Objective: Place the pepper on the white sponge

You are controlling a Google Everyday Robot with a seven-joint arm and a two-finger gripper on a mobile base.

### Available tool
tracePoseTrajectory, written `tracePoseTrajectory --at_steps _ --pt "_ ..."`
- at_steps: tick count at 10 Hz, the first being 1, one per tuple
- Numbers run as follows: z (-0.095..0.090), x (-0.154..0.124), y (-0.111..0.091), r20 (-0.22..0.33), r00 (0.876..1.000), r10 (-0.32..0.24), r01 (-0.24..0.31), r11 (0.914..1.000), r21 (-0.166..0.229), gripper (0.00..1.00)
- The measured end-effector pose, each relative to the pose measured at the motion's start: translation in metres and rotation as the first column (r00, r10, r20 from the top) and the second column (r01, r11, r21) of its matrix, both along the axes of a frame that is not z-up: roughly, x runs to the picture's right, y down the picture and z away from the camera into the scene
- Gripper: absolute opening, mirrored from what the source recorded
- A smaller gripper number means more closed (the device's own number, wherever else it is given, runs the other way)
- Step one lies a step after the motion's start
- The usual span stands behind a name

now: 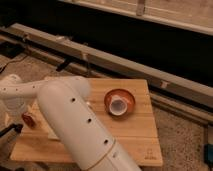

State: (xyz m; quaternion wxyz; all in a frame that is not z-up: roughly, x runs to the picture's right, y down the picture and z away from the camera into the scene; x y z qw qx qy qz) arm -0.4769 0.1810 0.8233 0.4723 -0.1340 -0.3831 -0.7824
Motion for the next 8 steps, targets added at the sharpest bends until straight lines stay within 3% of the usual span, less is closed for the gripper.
tracePoseTrajectory --at_steps 8 --pt "0.015 -0.005 0.005 -0.05 0.999 -0.02 0.019 0.9998 -0.008 0.8"
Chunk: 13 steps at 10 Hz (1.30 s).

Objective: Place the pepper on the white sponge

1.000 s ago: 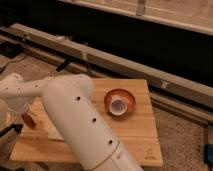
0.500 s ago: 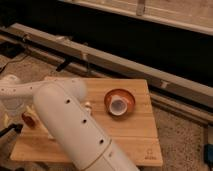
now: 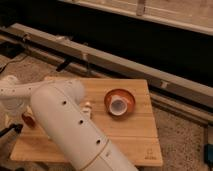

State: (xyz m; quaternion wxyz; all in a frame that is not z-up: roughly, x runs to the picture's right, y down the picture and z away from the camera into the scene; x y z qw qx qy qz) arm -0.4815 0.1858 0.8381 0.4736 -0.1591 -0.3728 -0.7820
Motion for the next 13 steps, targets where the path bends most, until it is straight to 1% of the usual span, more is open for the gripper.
tracePoseTrajectory --at_steps 1,2,4,5,7,8,9,10,11,13 --pt "0.002 0.001 0.0 -0.008 1.0 0.0 0.0 1.0 -0.002 0.8" --pt "0.005 0.001 0.001 -0.018 1.0 -0.001 0.001 1.0 -0.005 0.75" --pt "0.009 0.0 0.003 -0.031 1.0 -0.008 0.007 0.9999 -0.008 0.55" --pt "0.01 0.001 0.004 -0.037 0.999 -0.012 0.011 0.9999 -0.009 0.47" --pt "0.011 0.002 0.005 -0.055 0.998 -0.023 0.023 0.9997 -0.007 0.24" --pt "0.01 0.003 0.006 -0.06 0.998 -0.028 0.027 0.9996 -0.004 0.16" --pt "0.005 0.009 0.004 -0.07 0.997 -0.029 0.029 0.9995 0.007 0.04" --pt "0.0 0.016 0.003 -0.075 0.997 -0.026 0.027 0.9995 0.014 0.01" --pt "-0.007 0.024 0.0 -0.077 0.997 -0.017 0.019 0.9995 0.025 0.0" --pt "-0.027 0.052 -0.004 -0.079 0.997 0.016 -0.012 0.9987 0.049 0.0"
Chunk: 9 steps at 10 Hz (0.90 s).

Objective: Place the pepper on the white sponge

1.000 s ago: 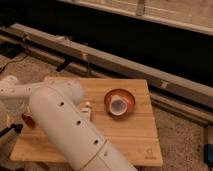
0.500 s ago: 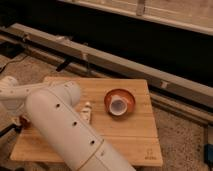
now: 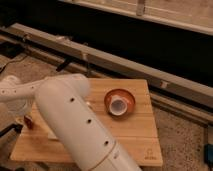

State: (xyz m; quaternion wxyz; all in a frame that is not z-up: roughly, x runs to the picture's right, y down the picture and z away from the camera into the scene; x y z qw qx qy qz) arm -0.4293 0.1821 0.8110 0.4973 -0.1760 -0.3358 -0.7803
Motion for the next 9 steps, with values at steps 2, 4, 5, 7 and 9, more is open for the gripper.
tracePoseTrajectory --at_steps 2,4,5,7,9 --pt "-0.017 0.032 0.0 -0.014 0.999 0.032 -0.032 0.9994 0.015 0.0" --pt "-0.032 0.066 0.007 -0.049 0.997 0.061 -0.06 0.998 0.023 0.0" --pt "-0.037 0.079 0.01 -0.068 0.995 0.073 -0.072 0.9971 0.024 0.0" --pt "-0.045 0.112 0.018 -0.13 0.986 0.107 -0.105 0.9942 0.025 0.0" --pt "-0.045 0.138 0.027 -0.201 0.97 0.137 -0.138 0.9904 0.011 0.0"
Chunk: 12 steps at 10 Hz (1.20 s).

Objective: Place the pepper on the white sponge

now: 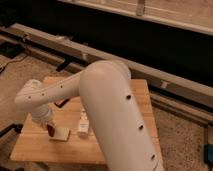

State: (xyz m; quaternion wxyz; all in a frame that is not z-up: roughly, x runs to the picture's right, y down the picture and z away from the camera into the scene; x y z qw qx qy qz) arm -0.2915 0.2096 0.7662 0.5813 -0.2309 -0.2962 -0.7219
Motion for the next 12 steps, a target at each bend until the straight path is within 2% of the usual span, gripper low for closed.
tracePoseTrajectory --at_steps 3,5,10,12 --pt "0.004 0.017 0.007 -0.064 0.998 0.018 -0.02 0.9994 -0.027 0.0" --pt "0.006 0.022 0.011 -0.085 0.996 0.014 -0.018 0.9989 -0.044 0.0" --pt "0.005 0.022 0.018 -0.087 0.996 -0.014 0.008 0.9976 -0.069 0.0" --pt "0.004 0.021 0.018 -0.08 0.997 -0.021 0.015 0.997 -0.076 0.06"
